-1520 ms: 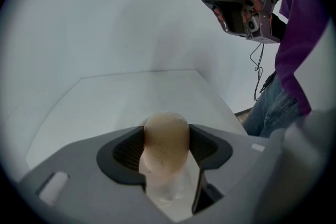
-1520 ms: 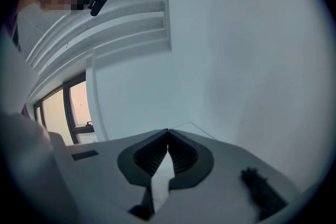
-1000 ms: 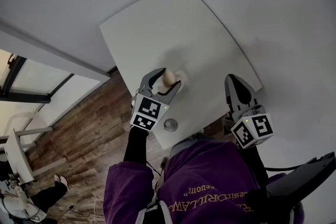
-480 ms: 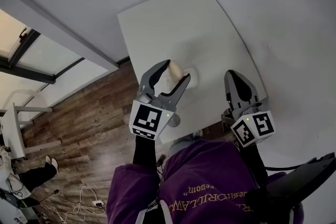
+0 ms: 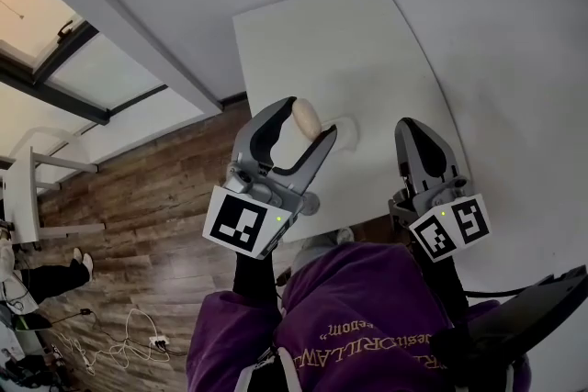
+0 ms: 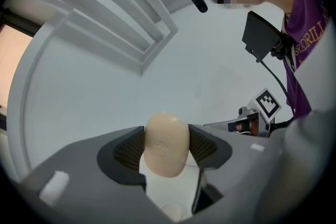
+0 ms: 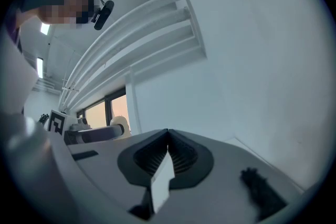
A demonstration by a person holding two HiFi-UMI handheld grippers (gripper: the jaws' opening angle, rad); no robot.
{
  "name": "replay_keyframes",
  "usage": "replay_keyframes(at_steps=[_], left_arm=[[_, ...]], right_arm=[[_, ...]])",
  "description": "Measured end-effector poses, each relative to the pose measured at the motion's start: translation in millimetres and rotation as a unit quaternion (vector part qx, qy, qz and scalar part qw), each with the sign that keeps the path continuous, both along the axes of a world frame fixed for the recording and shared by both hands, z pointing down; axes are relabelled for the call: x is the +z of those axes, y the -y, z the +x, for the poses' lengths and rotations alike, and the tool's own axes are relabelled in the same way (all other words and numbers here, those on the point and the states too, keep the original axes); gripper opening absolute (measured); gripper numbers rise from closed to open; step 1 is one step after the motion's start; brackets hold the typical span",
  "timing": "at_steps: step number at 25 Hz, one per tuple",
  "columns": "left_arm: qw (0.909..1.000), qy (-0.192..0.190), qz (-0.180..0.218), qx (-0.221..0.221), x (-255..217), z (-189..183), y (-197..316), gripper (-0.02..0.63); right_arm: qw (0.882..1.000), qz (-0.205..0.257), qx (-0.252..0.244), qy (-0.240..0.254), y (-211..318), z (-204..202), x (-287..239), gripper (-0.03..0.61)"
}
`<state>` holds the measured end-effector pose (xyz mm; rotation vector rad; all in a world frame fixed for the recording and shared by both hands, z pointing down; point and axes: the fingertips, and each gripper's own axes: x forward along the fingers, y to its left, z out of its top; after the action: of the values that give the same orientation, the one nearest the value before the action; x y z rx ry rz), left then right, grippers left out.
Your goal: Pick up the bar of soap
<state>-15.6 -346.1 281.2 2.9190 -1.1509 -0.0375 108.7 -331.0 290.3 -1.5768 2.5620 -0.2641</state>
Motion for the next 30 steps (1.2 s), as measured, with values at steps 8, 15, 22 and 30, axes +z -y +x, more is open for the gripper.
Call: replay_keyframes(at_steps=[8,15,22,30], left_arm=[[0.9993,-0.028,0.026,-0.005,-21,-6,-9,0.261],[0.9967,-0.068,0.039,0.021,-30,-9,-19,0.259],[0.9957,-0.081,0.036,0.028,-32,-9,-22,0.259],[0.9955,-0.083,0.035,0.028,-32,-13,-22,0.259]], right_arm=[[1.000,0.021,-0.016,0.010,2,2,-3,0.009],[0.999,0.036,-0.017,0.005,-3,-1,-8,0.009],[0.999,0.039,-0.022,-0.001,-5,-1,-9,0.009],[0.999,0.041,-0.023,-0.008,-4,-4,-10,0.009]])
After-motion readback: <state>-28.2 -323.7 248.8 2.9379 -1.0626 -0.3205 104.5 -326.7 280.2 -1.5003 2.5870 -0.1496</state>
